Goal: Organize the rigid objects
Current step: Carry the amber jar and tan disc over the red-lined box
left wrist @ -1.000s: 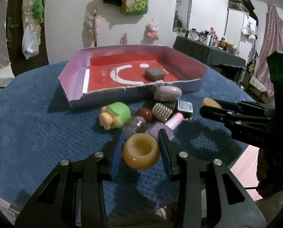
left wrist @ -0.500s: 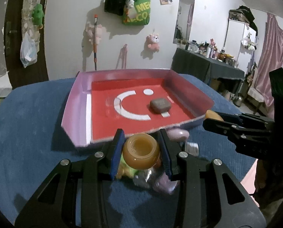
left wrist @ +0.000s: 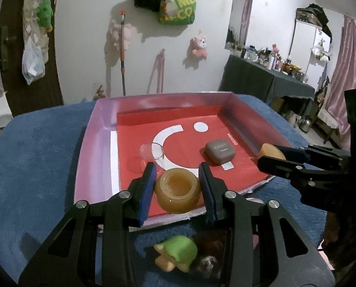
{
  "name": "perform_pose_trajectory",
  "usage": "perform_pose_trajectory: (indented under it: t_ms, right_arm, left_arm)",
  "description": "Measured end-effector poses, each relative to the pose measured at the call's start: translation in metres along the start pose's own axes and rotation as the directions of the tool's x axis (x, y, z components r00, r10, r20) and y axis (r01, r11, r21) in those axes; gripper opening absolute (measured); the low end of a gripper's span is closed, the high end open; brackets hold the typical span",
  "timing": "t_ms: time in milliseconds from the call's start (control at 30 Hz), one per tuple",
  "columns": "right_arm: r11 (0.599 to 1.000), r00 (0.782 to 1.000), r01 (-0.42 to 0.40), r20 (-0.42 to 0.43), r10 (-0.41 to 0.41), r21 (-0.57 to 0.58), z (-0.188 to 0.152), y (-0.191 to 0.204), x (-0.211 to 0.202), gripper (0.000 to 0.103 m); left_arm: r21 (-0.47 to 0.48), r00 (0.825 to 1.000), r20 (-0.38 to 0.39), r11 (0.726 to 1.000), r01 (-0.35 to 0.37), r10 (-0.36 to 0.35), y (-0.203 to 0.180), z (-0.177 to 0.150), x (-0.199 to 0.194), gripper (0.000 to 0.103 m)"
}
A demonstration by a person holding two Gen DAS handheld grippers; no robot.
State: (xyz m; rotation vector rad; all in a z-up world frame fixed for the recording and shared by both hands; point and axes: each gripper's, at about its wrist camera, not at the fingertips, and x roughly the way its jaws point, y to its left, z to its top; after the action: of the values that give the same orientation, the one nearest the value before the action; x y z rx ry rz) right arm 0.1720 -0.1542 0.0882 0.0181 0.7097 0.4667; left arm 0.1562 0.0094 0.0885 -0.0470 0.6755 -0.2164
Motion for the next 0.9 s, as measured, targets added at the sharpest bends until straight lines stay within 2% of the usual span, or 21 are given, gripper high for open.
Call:
perform_pose_trajectory:
  t_ms: [267,500,900]
  right_arm:
    - [1.000,0.996,-0.008,-0.091,0.011,0.029,0.004,-0.012,0.035,0.040]
    - [0.999,0.985,0.004,-0.172,0.005,0.051,0.007,-0.022,0.059,0.040]
    - [0.998,0.965,0.008,-0.262,0.010,0.069,0.008,-0.026,0.090,0.040]
  left_arm:
    - [-0.049,0.995,-0.099,0.999,0.021,-0.026,0.014,0.004,0.040,0.035]
    - [-0.066,0.983,-0.182,0.998,0.009,-0.021,0.022,0.002,0.066,0.035]
    - [-0.086,0.970,-0.243,0.996,-0.017,-0.005,0.026,0.004,0.093,0.035]
